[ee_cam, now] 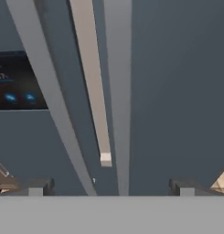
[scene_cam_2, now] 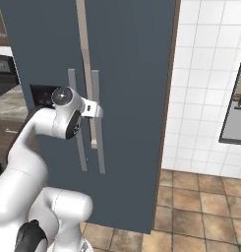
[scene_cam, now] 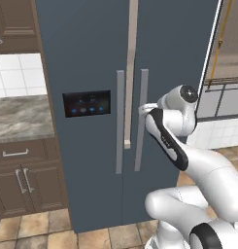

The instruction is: Retrieve the sausage and cheese from the fridge and place them on the cutting board on the counter.

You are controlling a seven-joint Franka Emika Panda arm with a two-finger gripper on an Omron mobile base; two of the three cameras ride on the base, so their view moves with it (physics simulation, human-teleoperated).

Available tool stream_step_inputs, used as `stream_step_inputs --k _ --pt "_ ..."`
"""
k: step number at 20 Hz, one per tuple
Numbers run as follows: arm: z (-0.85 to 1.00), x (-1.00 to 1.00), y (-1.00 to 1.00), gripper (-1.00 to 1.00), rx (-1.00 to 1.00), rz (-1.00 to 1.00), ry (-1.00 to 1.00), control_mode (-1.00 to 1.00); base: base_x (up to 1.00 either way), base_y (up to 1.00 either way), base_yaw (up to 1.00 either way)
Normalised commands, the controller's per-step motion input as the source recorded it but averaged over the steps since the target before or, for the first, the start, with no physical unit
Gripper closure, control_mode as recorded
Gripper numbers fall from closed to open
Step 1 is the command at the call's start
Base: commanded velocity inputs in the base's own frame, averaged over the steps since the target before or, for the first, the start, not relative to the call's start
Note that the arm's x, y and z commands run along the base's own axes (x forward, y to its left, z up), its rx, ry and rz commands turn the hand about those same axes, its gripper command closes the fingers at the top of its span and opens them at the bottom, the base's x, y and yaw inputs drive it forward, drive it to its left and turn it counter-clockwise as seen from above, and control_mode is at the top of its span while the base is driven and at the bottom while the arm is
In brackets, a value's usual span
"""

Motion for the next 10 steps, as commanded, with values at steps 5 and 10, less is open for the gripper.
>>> stream_step_inputs --k 5,10 --pt "0.06 0.51 -0.01 -1.00 0.02 0.00 0.00 -1.00 0.00 0.00 0.00" --pt "0.00 0.62 -0.07 -1.00 0.04 0.00 0.00 -1.00 0.00 0.00 0.00"
